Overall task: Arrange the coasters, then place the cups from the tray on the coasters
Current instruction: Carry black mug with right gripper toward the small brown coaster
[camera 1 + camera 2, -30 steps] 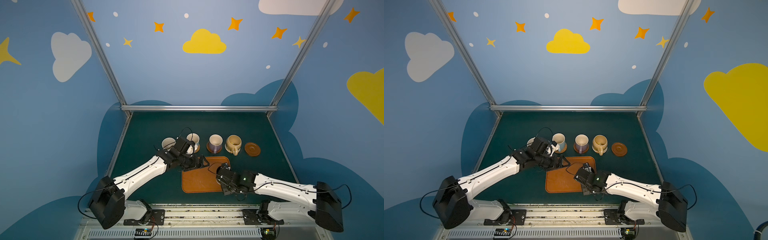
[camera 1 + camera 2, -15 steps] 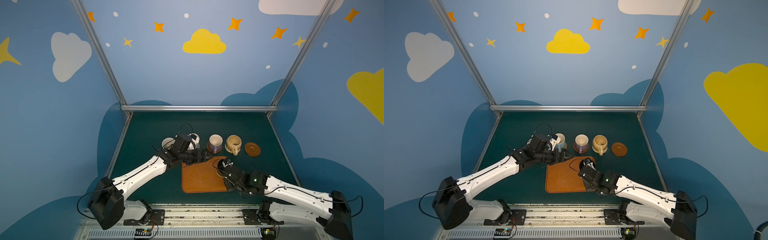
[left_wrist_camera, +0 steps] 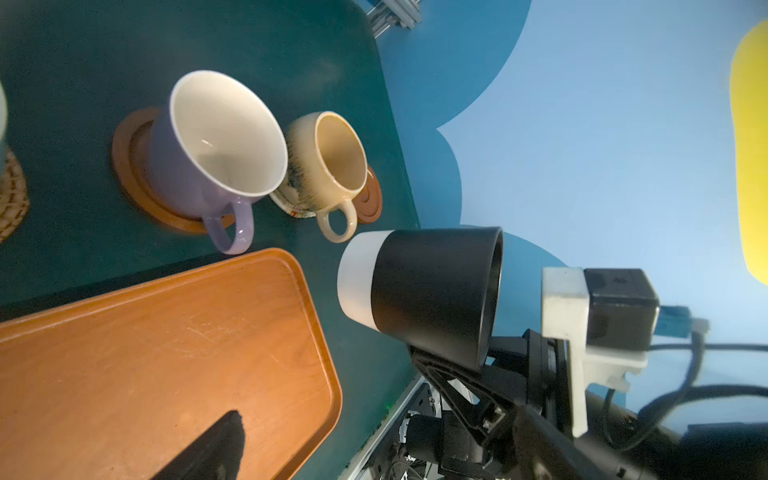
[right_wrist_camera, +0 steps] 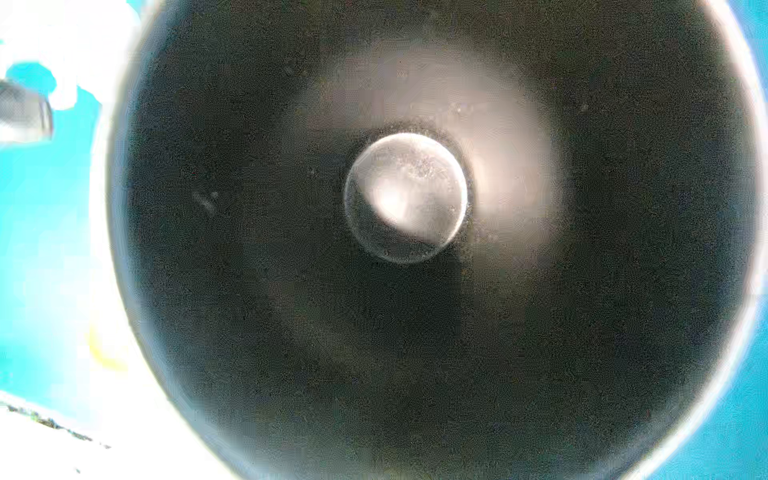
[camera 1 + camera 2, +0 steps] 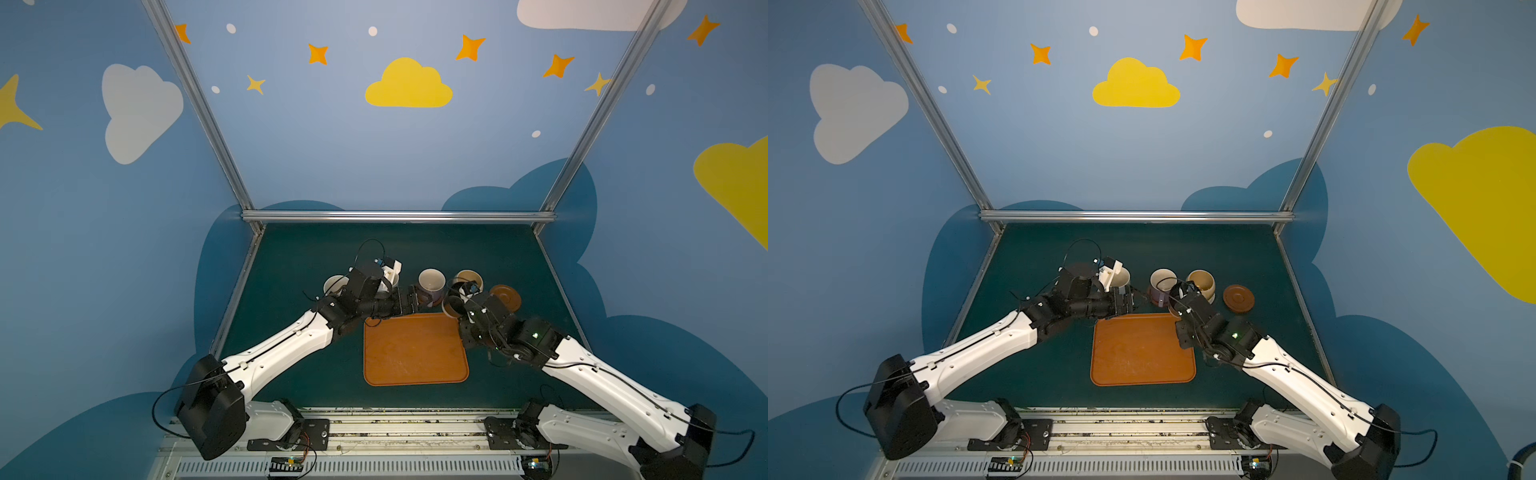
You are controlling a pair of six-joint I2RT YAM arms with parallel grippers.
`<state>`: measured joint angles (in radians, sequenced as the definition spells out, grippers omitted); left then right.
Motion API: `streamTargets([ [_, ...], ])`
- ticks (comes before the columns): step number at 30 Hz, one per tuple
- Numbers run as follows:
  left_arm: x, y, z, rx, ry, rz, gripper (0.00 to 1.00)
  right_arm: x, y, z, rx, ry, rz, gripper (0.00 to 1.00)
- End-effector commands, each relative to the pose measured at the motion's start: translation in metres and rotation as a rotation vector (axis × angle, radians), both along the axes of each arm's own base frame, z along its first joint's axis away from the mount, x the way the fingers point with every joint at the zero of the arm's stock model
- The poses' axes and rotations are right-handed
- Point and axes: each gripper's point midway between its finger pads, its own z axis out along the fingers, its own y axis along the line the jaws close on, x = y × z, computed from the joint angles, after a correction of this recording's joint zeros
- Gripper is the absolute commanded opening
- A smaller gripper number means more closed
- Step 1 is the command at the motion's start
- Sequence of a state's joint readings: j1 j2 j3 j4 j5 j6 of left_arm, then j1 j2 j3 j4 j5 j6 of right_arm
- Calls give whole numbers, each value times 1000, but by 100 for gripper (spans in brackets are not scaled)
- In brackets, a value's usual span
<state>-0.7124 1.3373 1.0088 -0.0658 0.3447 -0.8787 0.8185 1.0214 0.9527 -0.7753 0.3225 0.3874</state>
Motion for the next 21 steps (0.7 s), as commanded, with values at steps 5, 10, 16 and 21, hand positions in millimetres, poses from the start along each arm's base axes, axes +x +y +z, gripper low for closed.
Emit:
streamTargets([
  [5,11,-17,50,-81,-131,-40,100,32,-11,46,39,-72,-3,0],
  [10,18,-26,62,-98,-151,-52,100,53,-26,57,32,-65,-65,0],
  [16,27,-38,63,-85,-141,-54,100,77,-50,72,82,-54,-139,0],
  [21,36,-51,60,-74,-121,-51,100,96,-74,72,123,-11,-221,0],
])
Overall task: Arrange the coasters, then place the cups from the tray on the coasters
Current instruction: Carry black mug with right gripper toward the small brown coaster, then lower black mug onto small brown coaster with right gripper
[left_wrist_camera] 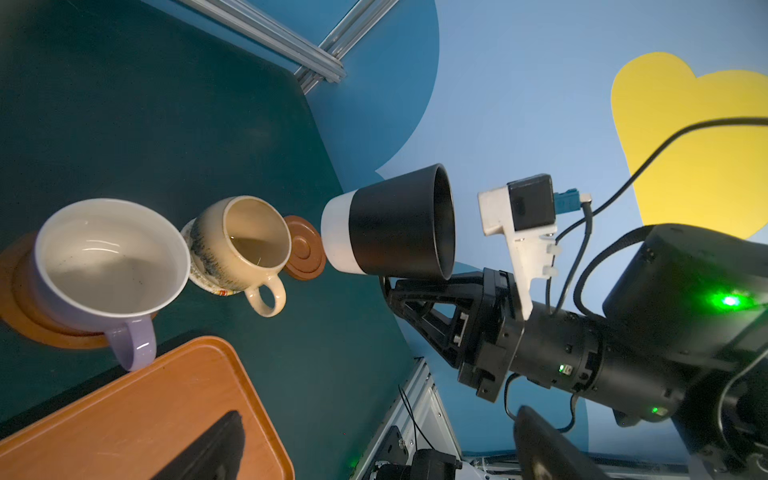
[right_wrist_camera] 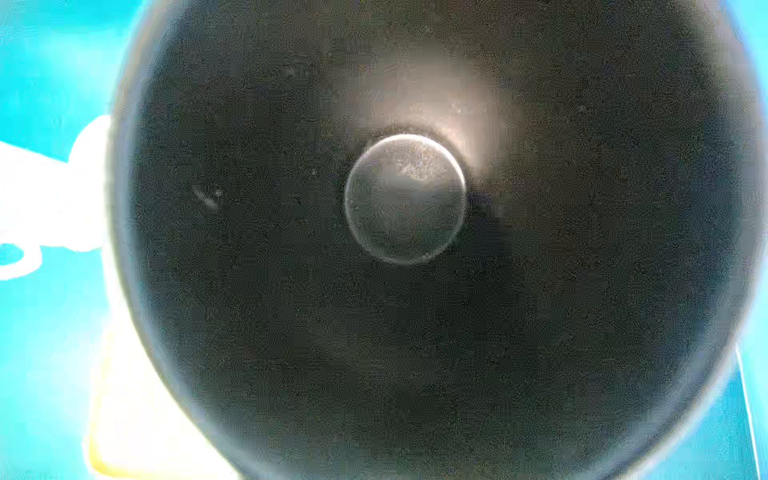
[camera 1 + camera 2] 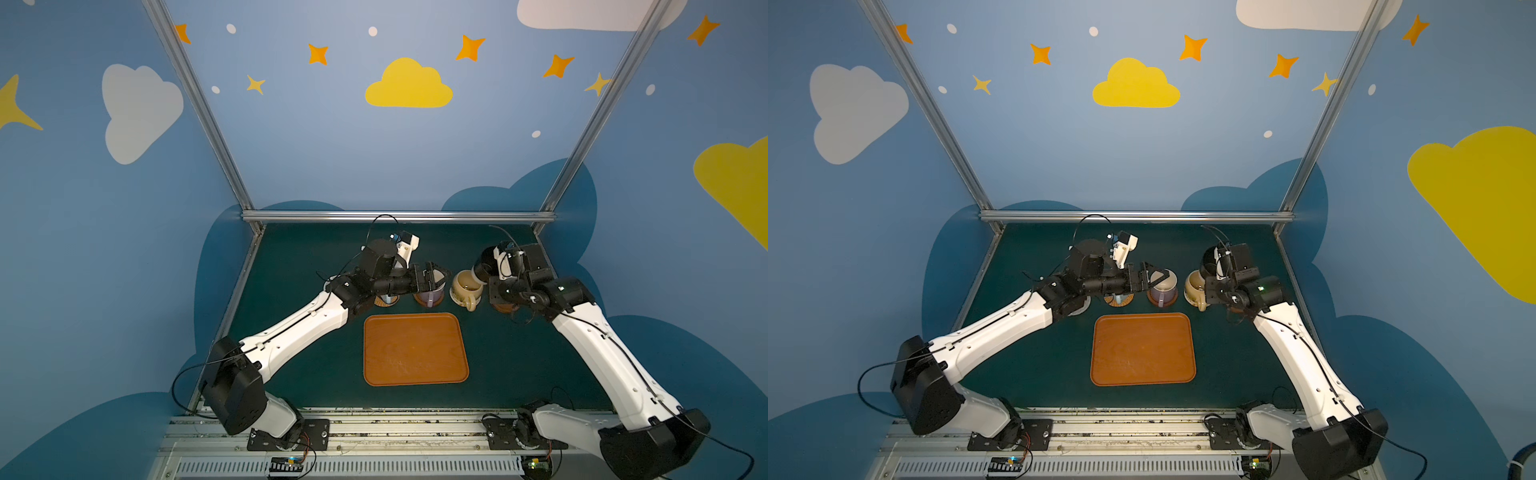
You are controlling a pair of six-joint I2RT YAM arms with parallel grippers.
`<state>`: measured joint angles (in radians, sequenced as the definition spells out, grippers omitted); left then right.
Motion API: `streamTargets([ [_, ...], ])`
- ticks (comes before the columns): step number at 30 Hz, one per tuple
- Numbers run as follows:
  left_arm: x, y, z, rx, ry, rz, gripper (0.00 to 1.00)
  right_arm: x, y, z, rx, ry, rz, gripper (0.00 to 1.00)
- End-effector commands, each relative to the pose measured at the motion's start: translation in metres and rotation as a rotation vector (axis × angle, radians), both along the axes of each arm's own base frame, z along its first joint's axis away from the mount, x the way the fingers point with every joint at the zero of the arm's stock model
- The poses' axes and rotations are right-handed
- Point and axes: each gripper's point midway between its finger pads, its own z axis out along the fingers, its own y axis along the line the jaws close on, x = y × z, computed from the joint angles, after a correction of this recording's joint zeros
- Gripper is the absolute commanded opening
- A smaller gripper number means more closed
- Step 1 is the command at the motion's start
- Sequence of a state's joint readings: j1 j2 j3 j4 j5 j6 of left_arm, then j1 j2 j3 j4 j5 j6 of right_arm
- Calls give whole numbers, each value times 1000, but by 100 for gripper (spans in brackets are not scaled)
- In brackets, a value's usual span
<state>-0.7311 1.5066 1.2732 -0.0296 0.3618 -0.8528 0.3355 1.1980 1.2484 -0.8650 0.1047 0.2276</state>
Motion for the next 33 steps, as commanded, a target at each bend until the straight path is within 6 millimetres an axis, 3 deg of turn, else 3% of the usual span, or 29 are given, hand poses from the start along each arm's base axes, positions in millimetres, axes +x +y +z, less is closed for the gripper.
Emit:
streamTargets([
  [1,3,-11,1,8,-2,-12,100,17,-5,22,56,-50,-12,0],
  [12,7,-43,-13,24,29,-64,100,41,-60,2,41,-6,-212,0],
  [33,-4,-67,-45,46,105,-157,100,71,-104,-84,-17,139,-329,0],
])
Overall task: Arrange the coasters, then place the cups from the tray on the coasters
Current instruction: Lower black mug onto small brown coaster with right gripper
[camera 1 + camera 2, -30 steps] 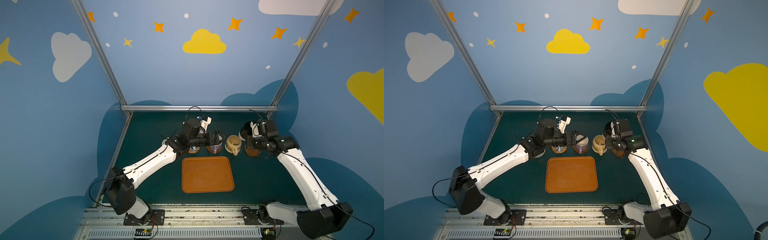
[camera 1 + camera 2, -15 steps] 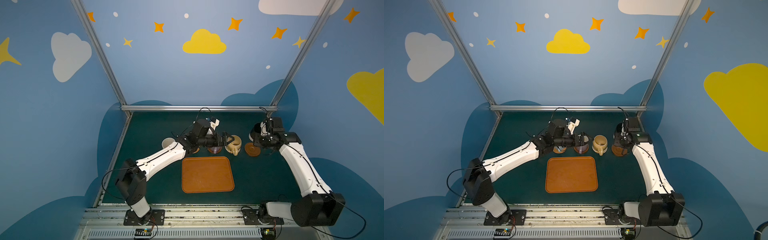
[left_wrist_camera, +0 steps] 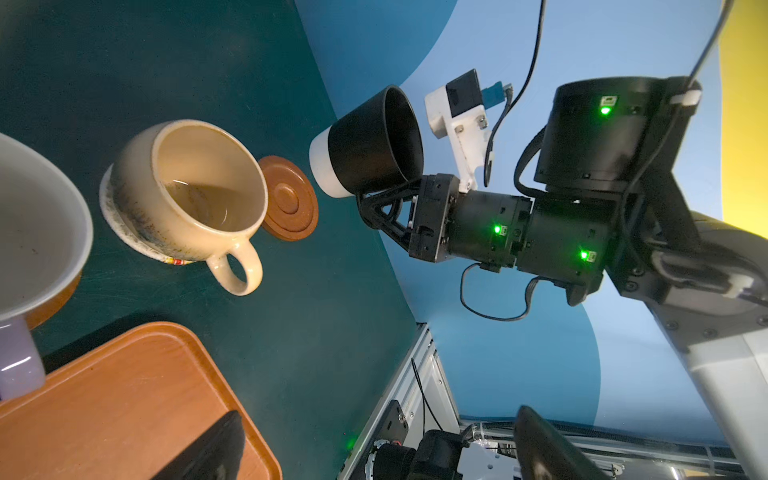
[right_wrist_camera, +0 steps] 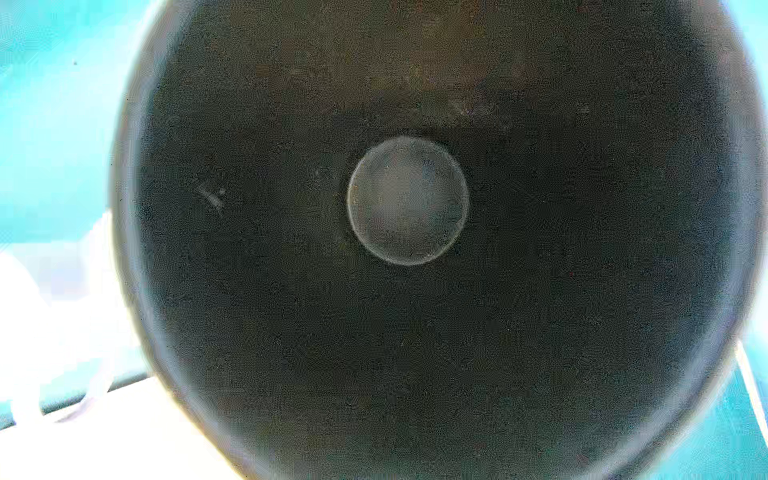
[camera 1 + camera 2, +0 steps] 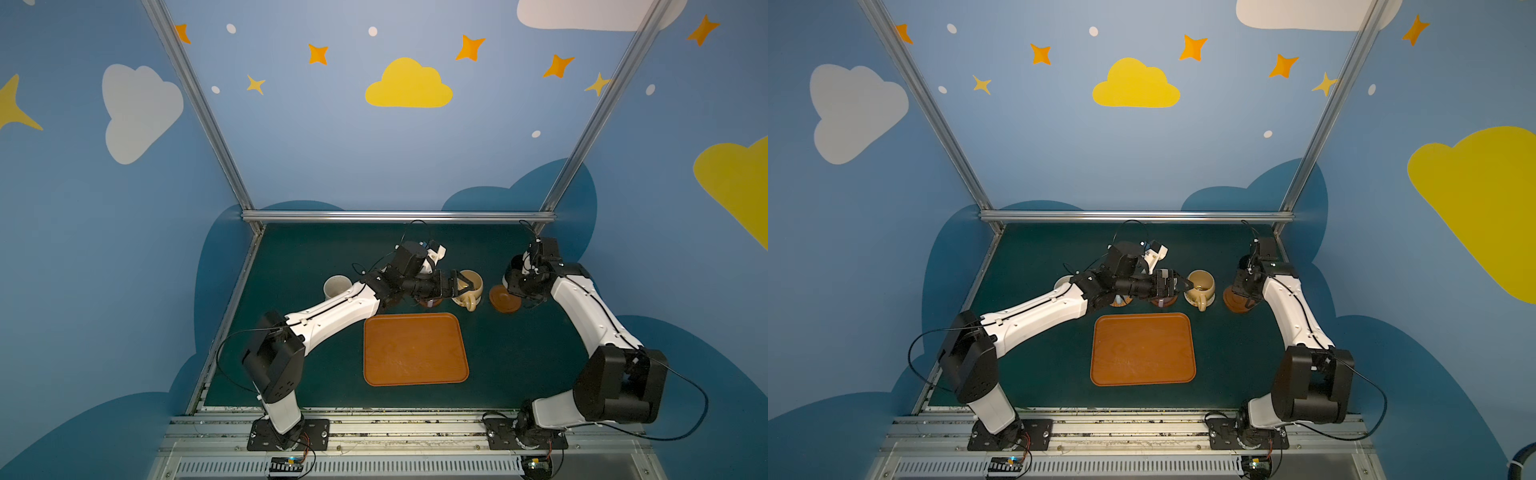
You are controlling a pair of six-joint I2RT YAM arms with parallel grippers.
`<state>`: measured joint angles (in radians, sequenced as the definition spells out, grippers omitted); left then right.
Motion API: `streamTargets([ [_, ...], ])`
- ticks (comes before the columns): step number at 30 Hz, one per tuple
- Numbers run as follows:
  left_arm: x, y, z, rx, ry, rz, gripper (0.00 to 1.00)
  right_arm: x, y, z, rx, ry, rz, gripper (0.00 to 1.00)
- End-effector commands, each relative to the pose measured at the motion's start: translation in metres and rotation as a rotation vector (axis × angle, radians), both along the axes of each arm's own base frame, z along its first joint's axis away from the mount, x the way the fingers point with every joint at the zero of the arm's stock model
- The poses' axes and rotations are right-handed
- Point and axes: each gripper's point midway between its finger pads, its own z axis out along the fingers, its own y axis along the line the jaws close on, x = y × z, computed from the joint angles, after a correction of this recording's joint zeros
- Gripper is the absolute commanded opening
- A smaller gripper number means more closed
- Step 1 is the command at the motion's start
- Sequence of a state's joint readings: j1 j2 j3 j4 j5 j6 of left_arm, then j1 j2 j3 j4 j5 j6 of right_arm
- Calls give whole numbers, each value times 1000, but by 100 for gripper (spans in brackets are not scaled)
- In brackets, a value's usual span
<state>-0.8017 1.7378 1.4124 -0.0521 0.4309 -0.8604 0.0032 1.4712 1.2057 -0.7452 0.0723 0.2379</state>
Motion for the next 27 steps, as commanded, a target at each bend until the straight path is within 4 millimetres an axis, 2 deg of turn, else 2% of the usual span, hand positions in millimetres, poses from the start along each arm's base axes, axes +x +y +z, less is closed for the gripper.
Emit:
streamTargets([
  [1,-1,-8,3,-13,-2,-28,100,17,-8,0,-29,-34,-9,0],
  [11,-1,-8,-2,-1,4,-35,100,10,-4,-36,13,159,-14,0],
  [27,-1,-8,-6,4,3,-36,100,8,0,-58,35,181,-10,0],
])
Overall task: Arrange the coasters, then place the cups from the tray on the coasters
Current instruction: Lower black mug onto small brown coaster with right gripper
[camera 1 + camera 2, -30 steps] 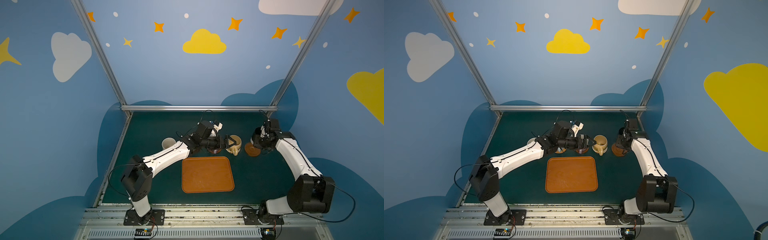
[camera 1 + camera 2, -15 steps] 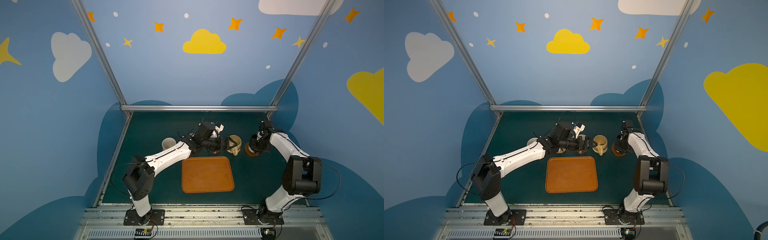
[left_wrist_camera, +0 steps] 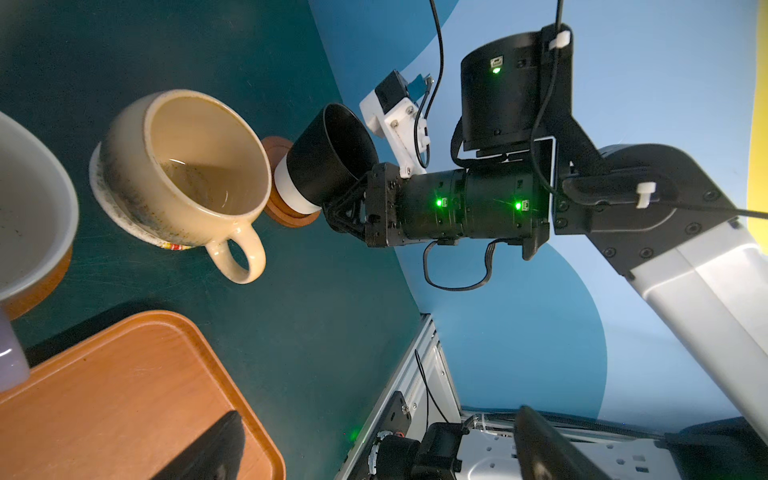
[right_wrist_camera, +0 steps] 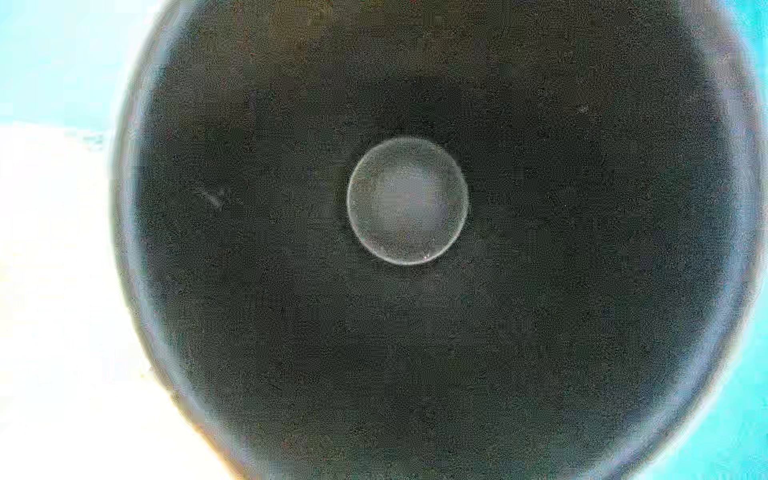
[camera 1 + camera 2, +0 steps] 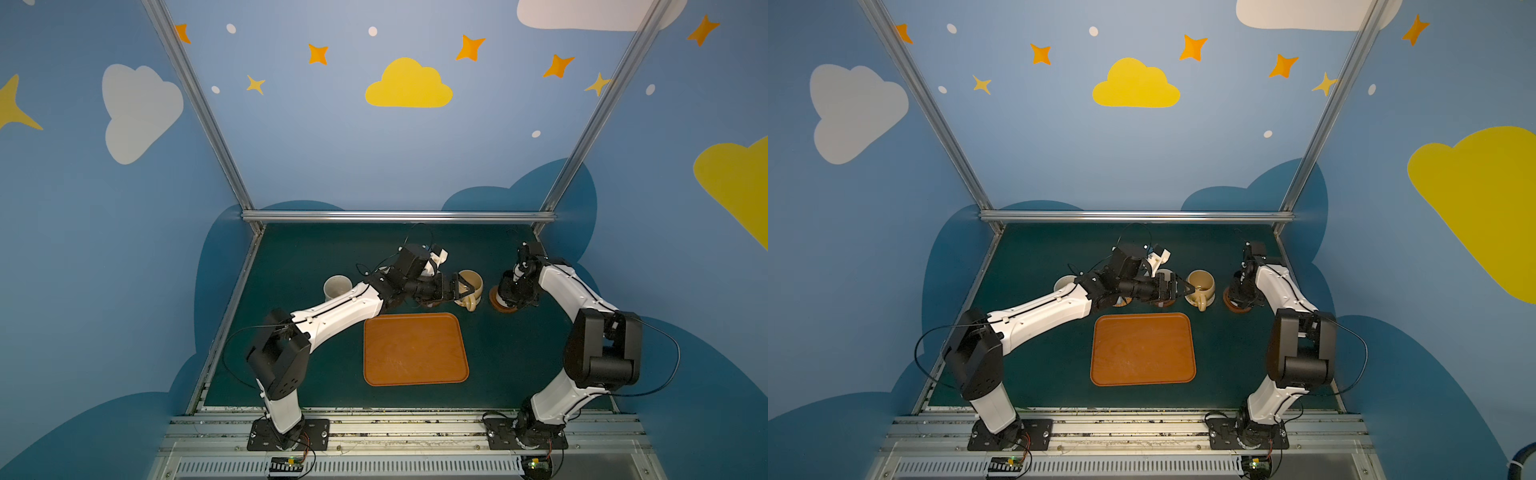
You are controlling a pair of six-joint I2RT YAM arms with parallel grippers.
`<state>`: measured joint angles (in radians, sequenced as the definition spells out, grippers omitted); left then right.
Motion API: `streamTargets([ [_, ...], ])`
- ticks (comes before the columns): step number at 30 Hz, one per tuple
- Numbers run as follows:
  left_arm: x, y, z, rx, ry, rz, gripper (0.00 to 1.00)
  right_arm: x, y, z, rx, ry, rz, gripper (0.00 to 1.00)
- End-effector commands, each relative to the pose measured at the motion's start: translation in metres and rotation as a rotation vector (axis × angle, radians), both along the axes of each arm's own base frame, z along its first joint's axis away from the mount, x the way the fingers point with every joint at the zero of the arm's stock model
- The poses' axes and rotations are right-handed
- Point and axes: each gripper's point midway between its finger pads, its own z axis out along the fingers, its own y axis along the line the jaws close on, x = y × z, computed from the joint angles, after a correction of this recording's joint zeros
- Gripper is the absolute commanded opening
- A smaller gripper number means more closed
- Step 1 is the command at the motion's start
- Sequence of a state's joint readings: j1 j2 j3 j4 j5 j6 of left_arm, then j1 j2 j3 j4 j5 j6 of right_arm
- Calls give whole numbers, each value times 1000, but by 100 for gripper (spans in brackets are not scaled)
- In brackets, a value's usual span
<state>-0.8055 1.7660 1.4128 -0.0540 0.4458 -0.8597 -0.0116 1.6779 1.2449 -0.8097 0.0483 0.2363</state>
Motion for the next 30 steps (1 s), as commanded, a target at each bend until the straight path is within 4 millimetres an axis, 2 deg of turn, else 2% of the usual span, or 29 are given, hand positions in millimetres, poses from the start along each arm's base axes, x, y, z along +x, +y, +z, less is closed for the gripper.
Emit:
streamTargets([
  [1,0,-4,7,-13,-21,-19,100,12,1,2,9,-51,-6,0],
  [12,0,-4,7,-23,-22,-21,100,5,-1,-16,-18,-30,-21,0],
  [18,0,-5,4,-22,-17,-23,100,-3,-1,-10,-48,-49,-11,0],
  [30,1,-3,7,-37,-20,-14,100,-5,3,-6,-37,-62,-7,0],
])
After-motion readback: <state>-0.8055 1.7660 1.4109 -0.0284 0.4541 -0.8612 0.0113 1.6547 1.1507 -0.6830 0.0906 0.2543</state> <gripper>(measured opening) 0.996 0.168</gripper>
